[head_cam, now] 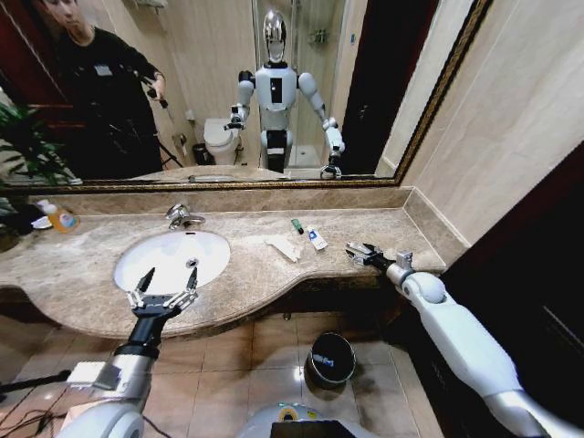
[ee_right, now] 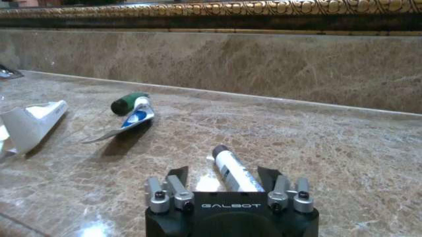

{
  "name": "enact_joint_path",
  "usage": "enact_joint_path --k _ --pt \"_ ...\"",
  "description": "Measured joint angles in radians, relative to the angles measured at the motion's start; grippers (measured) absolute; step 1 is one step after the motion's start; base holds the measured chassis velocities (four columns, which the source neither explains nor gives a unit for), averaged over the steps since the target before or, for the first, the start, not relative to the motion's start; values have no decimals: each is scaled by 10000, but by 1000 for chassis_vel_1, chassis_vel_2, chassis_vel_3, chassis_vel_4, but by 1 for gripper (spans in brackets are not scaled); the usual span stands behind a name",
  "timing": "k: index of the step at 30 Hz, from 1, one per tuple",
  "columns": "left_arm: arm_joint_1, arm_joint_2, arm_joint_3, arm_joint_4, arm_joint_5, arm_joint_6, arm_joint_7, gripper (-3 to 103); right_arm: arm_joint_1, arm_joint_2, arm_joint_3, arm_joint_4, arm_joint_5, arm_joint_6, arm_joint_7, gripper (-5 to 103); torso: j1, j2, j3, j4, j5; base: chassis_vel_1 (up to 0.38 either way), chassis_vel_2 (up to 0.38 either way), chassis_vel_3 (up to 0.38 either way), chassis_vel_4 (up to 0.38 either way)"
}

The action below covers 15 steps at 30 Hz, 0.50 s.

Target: Pick up the trash from the sink and place it in the trash bin.

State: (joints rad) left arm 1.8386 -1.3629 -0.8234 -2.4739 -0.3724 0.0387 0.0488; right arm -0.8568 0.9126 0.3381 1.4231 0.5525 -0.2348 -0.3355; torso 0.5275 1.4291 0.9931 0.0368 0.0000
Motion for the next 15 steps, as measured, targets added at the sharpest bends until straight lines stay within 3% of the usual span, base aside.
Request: enact_joint_path --k 1,3,5,8,12,15 --pt "0 0 0 0 0 0 0 100 0 0 0 0 0 0 0 73 0 0 0 0 0 0 0 0 0" --pt "0 0 0 0 0 0 0 100 73 7 -17 -101 -5 10 0 61 0 0 0 0 0 0 0 0 0" --pt "0 0 0 0 0 0 0 100 94 13 -19 -134 -8 14 0 61 0 0 0 0 0 0 0 0 0" --pt "0 0 0 0 0 0 0 100 117 65 -10 -189 -16 41 24 44 0 1 0 0 1 0 0 0 0" --pt "0 0 0 0 0 0 0 100 84 110 20 -207 -37 108 42 33 0 1 0 0 -1 0 0 0 0" --pt "0 0 0 0 0 0 0 100 -53 139 71 -181 -69 174 48 18 0 1 0 0 0 0 0 0 0"
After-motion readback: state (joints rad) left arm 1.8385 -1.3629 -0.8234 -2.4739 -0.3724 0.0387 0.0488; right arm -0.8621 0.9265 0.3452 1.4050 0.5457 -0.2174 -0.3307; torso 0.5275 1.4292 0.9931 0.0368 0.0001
